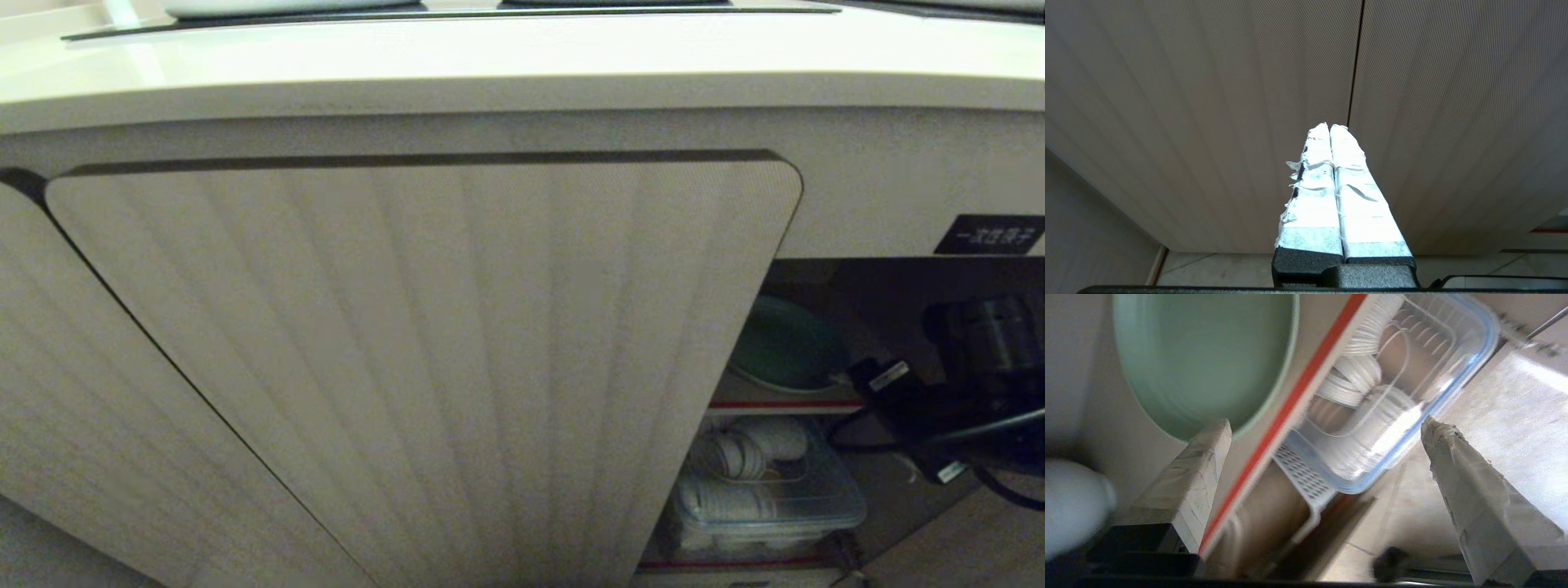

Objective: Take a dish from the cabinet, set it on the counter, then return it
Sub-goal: Put it back into the cabinet, then close the cabinet door

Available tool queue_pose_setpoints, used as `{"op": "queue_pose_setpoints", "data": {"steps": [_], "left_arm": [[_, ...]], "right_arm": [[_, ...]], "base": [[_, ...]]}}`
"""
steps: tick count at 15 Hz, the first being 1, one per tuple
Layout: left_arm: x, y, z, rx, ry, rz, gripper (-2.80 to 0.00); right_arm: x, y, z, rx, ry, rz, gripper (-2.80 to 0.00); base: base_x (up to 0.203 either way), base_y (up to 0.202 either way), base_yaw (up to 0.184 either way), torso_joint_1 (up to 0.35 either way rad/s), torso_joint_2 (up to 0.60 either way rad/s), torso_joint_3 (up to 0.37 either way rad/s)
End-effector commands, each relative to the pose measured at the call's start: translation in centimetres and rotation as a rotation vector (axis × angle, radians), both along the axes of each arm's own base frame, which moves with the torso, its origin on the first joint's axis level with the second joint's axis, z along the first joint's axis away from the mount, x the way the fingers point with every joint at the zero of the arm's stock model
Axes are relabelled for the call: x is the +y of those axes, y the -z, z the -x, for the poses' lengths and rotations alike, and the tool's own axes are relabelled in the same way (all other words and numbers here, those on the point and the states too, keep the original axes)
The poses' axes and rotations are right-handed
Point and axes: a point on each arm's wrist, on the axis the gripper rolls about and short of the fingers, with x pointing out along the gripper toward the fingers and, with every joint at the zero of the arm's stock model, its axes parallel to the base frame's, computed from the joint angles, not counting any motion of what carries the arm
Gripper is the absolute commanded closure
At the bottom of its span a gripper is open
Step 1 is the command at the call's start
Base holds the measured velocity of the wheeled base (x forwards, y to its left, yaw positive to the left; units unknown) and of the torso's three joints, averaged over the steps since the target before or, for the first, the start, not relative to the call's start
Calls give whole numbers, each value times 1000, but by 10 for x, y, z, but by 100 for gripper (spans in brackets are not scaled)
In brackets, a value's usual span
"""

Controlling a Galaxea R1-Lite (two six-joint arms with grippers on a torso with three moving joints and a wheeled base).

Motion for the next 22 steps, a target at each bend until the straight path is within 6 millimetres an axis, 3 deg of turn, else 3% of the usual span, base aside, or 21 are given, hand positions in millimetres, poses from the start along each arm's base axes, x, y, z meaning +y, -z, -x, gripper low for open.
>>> {"op": "queue_pose_setpoints", "data": {"steps": [1, 6, 16, 17, 22], "left_arm": [[0, 0, 0, 0, 0, 1, 0], [0, 0, 0, 0, 0, 1, 0], [0, 0, 0, 0, 0, 1, 0], [0, 0, 0, 0, 0, 1, 0], [0, 0, 0, 0, 0, 1, 0]], "right_arm": [[-1, 0, 9, 6, -29, 34, -280], [-2, 5, 26, 4, -137, 140, -280], [-3, 6, 42, -73, -316, 409, -280], [-4, 5, 42, -76, -318, 415, 0], [-4, 3, 44, -85, -319, 421, 0]], "base": [[0, 0, 0, 0, 0, 0], [0, 0, 0, 0, 0, 0], [0, 0, 0, 0, 0, 0], [0, 0, 0, 0, 0, 0], [0, 0, 0, 0, 0, 0]]}}
